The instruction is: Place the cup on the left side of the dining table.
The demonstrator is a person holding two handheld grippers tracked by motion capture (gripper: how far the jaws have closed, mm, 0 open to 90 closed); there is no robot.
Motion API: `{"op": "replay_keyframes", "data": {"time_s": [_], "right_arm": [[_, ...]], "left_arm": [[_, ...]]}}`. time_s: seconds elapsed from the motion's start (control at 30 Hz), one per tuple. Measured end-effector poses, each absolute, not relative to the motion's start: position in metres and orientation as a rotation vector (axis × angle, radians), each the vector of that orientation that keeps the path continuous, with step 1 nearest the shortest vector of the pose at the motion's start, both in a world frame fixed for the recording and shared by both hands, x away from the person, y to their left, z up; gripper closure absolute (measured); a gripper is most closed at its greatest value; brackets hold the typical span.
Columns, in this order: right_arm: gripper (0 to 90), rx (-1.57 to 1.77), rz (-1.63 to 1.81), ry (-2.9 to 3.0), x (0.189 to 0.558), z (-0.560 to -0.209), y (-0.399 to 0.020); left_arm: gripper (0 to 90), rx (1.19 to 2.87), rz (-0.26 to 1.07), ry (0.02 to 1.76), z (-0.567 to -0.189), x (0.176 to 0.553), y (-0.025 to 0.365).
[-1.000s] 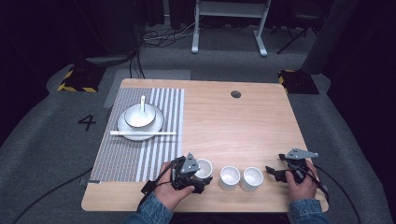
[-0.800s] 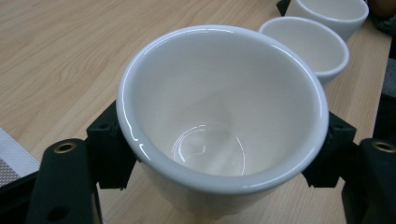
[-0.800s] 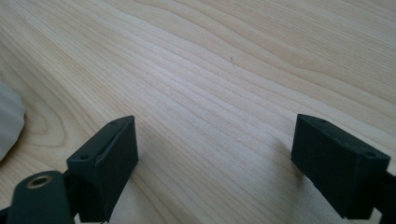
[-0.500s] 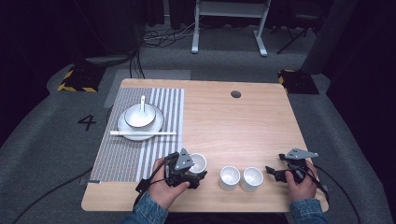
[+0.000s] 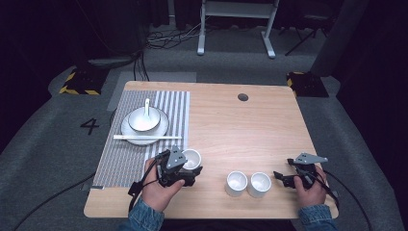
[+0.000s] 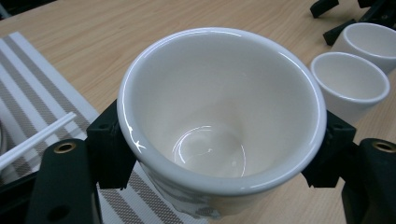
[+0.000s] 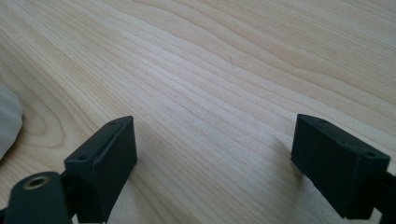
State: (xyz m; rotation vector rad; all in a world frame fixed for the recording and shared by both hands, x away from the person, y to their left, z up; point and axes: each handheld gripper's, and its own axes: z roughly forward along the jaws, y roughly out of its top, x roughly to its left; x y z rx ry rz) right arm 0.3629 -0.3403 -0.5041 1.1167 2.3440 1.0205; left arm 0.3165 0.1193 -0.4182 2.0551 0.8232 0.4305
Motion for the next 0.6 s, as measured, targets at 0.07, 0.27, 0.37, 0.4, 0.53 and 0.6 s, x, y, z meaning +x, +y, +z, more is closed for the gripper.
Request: {"op": "replay_keyframes", "data": {"time_s": [0.07,0.27,0.37,0.4,0.53,0.6], "right_arm": [[14.3,1.117,1.021,2.344,0.363,-0.504,-0.340],[14.3,1.117,1.021,2.344,0.363,-0.504,-0.340],[14.3,1.117,1.021,2.344,0.363,-0.504,-0.340],[14.3,1.117,1.021,2.344,0.363,-0.504,-0.340],[14.3,1.117,1.021,2.344,0.363,-0.504,-0.340],[14.3,1.117,1.021,2.344,0.363,-0.504,-0.340]], "left_arm": [[26.3,2.048,0.436,0.835,-0.417,0.317,0.122],[26.3,2.032,0.488,0.886,-0.412,0.322,0.137],[26.3,2.023,0.553,0.926,-0.412,0.324,0.143],[26.3,2.026,0.572,0.939,-0.411,0.325,0.145],[26.4,1.991,0.570,0.980,-0.411,0.330,0.158],[26.4,1.990,0.576,0.986,-0.411,0.331,0.161]]}}
